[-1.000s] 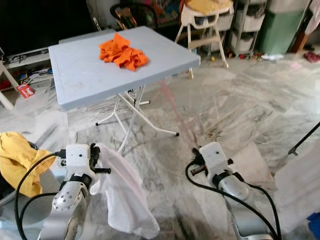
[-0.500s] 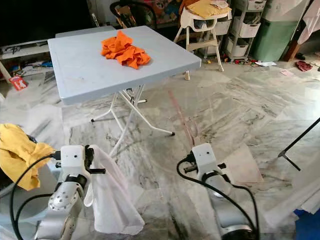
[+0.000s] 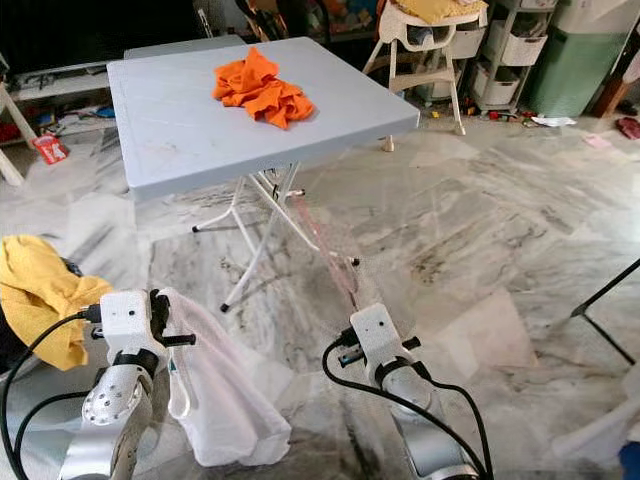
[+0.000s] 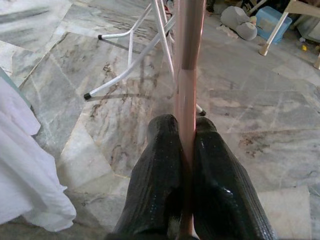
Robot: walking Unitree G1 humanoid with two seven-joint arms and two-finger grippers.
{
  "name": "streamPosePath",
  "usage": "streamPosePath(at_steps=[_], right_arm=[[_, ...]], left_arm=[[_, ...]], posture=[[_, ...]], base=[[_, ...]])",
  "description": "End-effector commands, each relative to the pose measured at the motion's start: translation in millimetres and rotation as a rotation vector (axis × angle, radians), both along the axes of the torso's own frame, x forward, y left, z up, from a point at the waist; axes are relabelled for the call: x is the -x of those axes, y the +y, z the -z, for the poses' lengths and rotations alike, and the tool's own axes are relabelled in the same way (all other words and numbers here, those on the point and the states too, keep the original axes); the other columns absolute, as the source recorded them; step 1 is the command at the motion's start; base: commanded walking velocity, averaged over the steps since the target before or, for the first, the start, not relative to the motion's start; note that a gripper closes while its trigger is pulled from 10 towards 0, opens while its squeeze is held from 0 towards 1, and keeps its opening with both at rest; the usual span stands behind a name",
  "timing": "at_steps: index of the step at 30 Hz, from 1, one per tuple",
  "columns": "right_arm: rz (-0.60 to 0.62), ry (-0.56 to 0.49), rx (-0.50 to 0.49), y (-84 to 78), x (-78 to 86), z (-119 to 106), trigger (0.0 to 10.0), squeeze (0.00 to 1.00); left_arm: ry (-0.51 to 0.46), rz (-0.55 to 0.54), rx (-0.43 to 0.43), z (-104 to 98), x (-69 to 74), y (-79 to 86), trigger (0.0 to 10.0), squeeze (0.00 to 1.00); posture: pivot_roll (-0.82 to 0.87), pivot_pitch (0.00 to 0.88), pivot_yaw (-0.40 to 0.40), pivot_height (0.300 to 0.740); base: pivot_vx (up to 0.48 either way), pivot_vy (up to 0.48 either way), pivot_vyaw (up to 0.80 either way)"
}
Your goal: Hang hanger
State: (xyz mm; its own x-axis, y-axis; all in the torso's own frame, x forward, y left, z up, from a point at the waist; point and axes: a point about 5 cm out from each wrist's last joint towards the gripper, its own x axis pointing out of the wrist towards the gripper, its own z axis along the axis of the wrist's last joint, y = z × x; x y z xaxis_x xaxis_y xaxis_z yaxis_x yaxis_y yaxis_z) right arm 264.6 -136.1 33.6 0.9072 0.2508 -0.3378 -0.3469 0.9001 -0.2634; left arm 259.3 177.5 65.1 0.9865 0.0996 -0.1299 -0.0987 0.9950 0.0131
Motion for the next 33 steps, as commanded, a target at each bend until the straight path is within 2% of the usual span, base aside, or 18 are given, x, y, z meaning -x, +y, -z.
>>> streamPosePath(at_steps=[1,8,17,33], right_arm=[[-0.038,-0.057,0.009,7.3,-1.4,-10,10.0,0.0],[-0.076,-0.057,0.004,19.1,2.3,-9,10.0,0.0],[-0.089,-0.069,0.008,19.3,-3.4,-12,10.0,0.0],[-0.111,-0.082,-0.015,25.0,-3.8,-16,10.0,0.0]], left_arm=[[-0.026,0.005,-0.002,-7,-1.8,2.3,10.0,0.0],[-0.033,0.023,0.008,-9,-3.3,-2.8,10.0,0.0],[-0.037,0.027,0.008,-11,-6.4,-1.9,10.0,0.0],[-0.052,0.027,0.009,-15,-10.4,-2.0,10.0,0.0]], posture=[[-0.03,0.0,0.06,0.74],[-0.04,0.0,0.062,0.74],[-0.04,0.0,0.065,0.74],[-0.03,0.0,0.061,0.74]], base=[[0.0,0.0,0.0],[0.178,0.0,0.0],[0.268,0.0,0.0],[0.291,0.0,0.0]])
